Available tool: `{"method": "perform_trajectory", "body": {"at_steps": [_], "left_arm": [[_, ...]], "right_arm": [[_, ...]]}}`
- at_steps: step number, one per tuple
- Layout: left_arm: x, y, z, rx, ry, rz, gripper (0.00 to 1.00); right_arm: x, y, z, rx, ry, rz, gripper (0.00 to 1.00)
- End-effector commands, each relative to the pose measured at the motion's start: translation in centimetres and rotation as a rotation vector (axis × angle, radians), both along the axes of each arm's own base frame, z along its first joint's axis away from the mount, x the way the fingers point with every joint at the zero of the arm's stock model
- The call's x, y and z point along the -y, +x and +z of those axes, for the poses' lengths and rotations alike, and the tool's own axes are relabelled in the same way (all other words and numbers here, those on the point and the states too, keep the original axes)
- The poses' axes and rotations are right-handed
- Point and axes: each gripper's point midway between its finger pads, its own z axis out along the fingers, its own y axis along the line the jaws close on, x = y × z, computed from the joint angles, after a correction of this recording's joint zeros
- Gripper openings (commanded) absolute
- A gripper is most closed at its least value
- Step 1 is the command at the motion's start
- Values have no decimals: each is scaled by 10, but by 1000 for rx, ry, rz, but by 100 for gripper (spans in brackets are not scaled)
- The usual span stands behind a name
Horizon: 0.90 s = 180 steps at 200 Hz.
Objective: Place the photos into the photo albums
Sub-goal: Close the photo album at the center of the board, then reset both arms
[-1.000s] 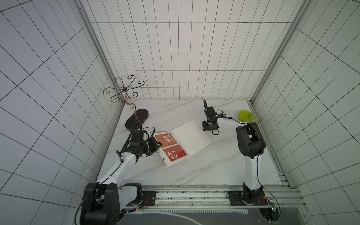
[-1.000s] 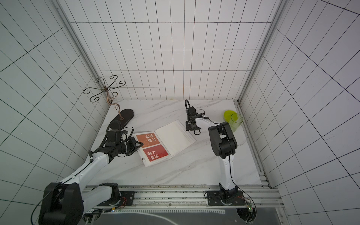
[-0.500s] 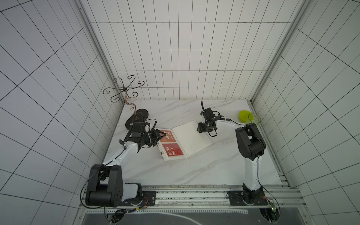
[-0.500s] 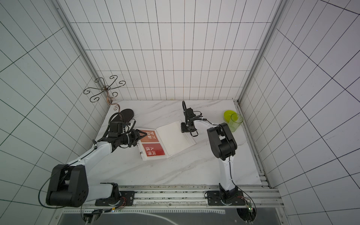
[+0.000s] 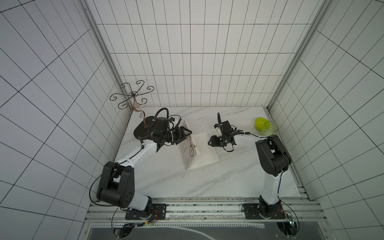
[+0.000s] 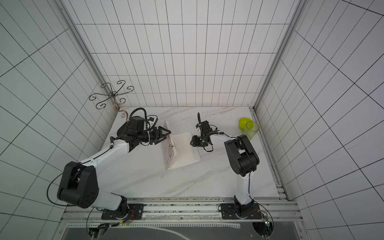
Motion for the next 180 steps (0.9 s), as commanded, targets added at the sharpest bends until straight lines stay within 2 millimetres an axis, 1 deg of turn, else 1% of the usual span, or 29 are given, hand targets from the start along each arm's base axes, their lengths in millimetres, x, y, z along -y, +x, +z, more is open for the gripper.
{"method": "perform_trajectory", "body": {"at_steps": [1, 12, 27, 41, 64, 77, 95, 103, 104, 111, 112, 118, 126, 134, 138, 146, 157, 167, 170, 173, 174, 178, 179, 180], "left_arm": [[27, 12, -3, 11, 2, -25, 65], [35, 13, -7, 5, 11, -34, 65], [40, 16, -9, 7, 19, -36, 65], [43, 18, -4, 20, 19, -36, 65], [47, 21, 15, 80, 17, -49, 65], [43, 23, 24, 133, 44, -38, 65], [26, 32, 39, 238, 126, 12, 65], [12, 40, 47, 308, 185, 59, 65], [10, 41, 48, 319, 194, 65, 65], [-7, 49, 53, 383, 266, 130, 65], [-11, 51, 54, 394, 282, 144, 65], [-30, 58, 59, 447, 356, 220, 65], [-58, 66, 64, 516, 458, 324, 65], [-89, 69, 68, 573, 556, 445, 65], [-104, 70, 68, 596, 602, 506, 66], [-135, 67, 68, 636, 692, 631, 66], [-169, 58, 66, 694, 791, 748, 66], [-193, 46, 63, 759, 861, 809, 67], [-198, 43, 66, 787, 875, 828, 67], [-205, 39, 60, 799, 898, 836, 67], [-207, 39, 64, 811, 898, 850, 67], [-215, 33, 57, 823, 924, 862, 67], [-217, 33, 61, 833, 925, 872, 67], [-219, 32, 60, 836, 930, 876, 67]], "right_arm": [[15, -20, -3, -31, -35, -38, 48], [25, -14, 10, 21, -61, -68, 51], [42, -7, 31, 95, -89, -118, 53], [59, -1, 50, 155, -104, -173, 54], [91, 3, 76, 252, -146, -268, 57], [108, 4, 89, 317, -192, -305, 59], [126, 3, 107, 396, -225, -353, 61], [132, 5, 116, 447, -237, -366, 62], [134, 6, 119, 464, -239, -375, 62], [141, 8, 126, 520, -265, -385, 62], [143, 10, 130, 543, -273, -394, 63], [150, 12, 136, 592, -296, -414, 64], [164, 15, 143, 675, -338, -467, 67], [178, 18, 148, 755, -377, -512, 70], [184, 18, 149, 786, -395, -526, 74], [201, 18, 148, 832, -453, -571, 80], [217, 17, 142, 876, -532, -593, 84], [229, 16, 136, 901, -588, -604, 86], [232, 16, 134, 909, -602, -606, 86], [235, 16, 131, 913, -615, -605, 87], [236, 16, 130, 914, -619, -603, 87], [239, 15, 126, 921, -633, -595, 87], [240, 15, 125, 921, -637, -594, 87], [241, 15, 125, 924, -640, -593, 87]]}}
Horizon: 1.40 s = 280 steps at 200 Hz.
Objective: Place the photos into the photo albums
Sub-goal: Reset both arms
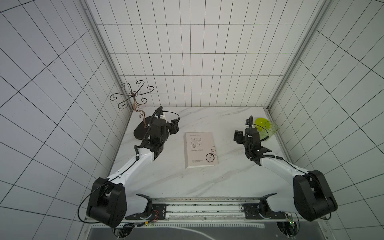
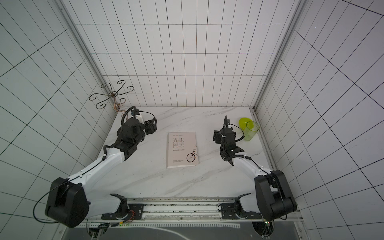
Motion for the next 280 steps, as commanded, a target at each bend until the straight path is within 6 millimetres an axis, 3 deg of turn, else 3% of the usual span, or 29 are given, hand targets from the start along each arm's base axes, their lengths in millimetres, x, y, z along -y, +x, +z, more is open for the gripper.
{"method": "perform_trajectory", "body": {"at_steps": [1, 23, 29, 34, 42, 56, 66, 74, 84, 102, 132, 141, 174, 194, 217, 235, 255, 263, 268, 280], "left_arm": [[-79, -17, 4, 183, 253, 306, 67], [-123, -25, -28, 136, 202, 374, 67], [-130, -23, -42, 118, 182, 377, 67], [-134, -21, -53, 117, 166, 374, 67], [-138, -13, -53, 170, 147, 346, 64], [-129, 0, -55, 127, 102, 212, 62], [-127, 0, -45, 224, 71, 189, 62], [-125, -4, -41, 289, 32, 150, 62], [-122, -9, -46, 359, 40, 132, 63], [-105, -14, -65, 429, 14, 50, 62], [-53, -14, -47, 477, 226, -85, 64], [-46, -19, -45, 467, 267, -75, 64], [-60, -50, -18, 482, 361, 97, 63], [-86, -51, -45, 211, 381, 197, 64], [-101, -64, -62, 281, 294, 222, 66], [-109, -56, -70, 325, 260, 220, 66], [-94, -31, -90, 282, 276, 93, 66], [-89, -26, -88, 288, 285, 69, 66], [-89, -23, -92, 254, 287, 65, 67], [-99, -11, -100, 160, 282, 122, 69]], "right_arm": [[39, 0, 4, 127, -177, -106, 87], [55, -5, -27, 120, -171, -107, 87], [60, -4, -24, 144, -172, -117, 88], [55, -1, -27, 115, -160, -94, 88], [46, -2, -25, 152, -172, -12, 88], [58, -7, -23, 189, -107, -20, 88], [61, -18, -25, 242, -15, 57, 87], [76, -31, -25, 307, 45, 54, 87], [84, -43, -12, 400, 86, 50, 87], [88, -34, -22, 325, 73, 17, 87], [88, -26, -24, 299, 26, -45, 87], [88, -27, -23, 305, 26, -45, 87], [88, -26, -25, 292, 24, -49, 87], [88, -26, -25, 294, 23, -52, 88], [89, -26, -25, 293, 23, -53, 88], [88, -26, -26, 291, 21, -52, 87], [89, -26, -25, 293, 20, -55, 87], [89, -26, -25, 291, 19, -58, 87], [89, -26, -25, 292, 19, -58, 98], [89, -26, -25, 290, 18, -60, 99]]}}
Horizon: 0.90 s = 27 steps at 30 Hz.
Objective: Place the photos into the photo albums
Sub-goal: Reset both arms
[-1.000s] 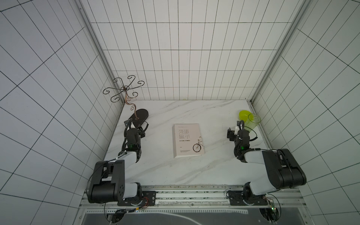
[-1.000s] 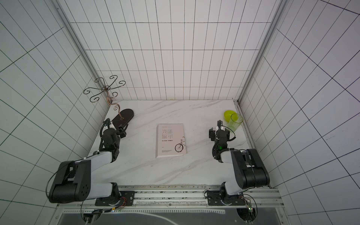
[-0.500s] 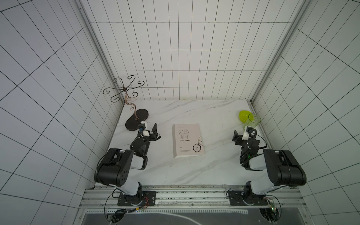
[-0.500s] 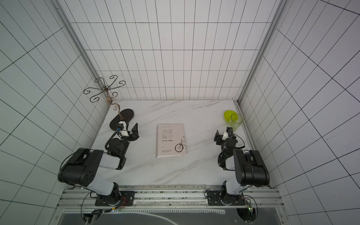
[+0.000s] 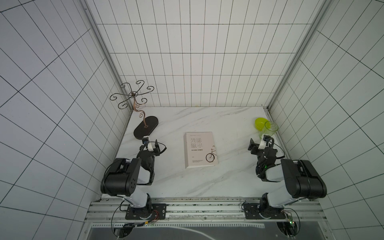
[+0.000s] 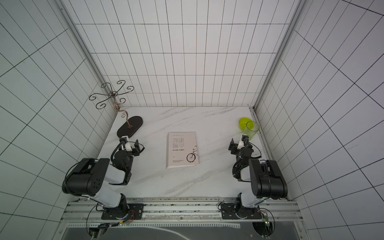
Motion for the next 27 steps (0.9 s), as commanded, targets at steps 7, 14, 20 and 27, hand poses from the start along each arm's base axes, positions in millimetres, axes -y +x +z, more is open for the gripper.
{"method": "perform_trajectory", "body": {"at_steps": [7, 14, 20, 27], "left_arm": [[11, 29, 27, 21, 69, 42, 98], [11, 33, 25, -10, 65, 53, 98], [11, 35, 23, -27, 64, 57, 98], [12, 33, 24, -23, 65, 54, 97]], "right_arm": [[0, 8, 21, 71, -18, -12, 99], [0, 8, 21, 71, -20, -12, 99], [0, 8, 21, 71, -19, -13, 99], [0, 8, 21, 71, -19, -12, 99]]}}
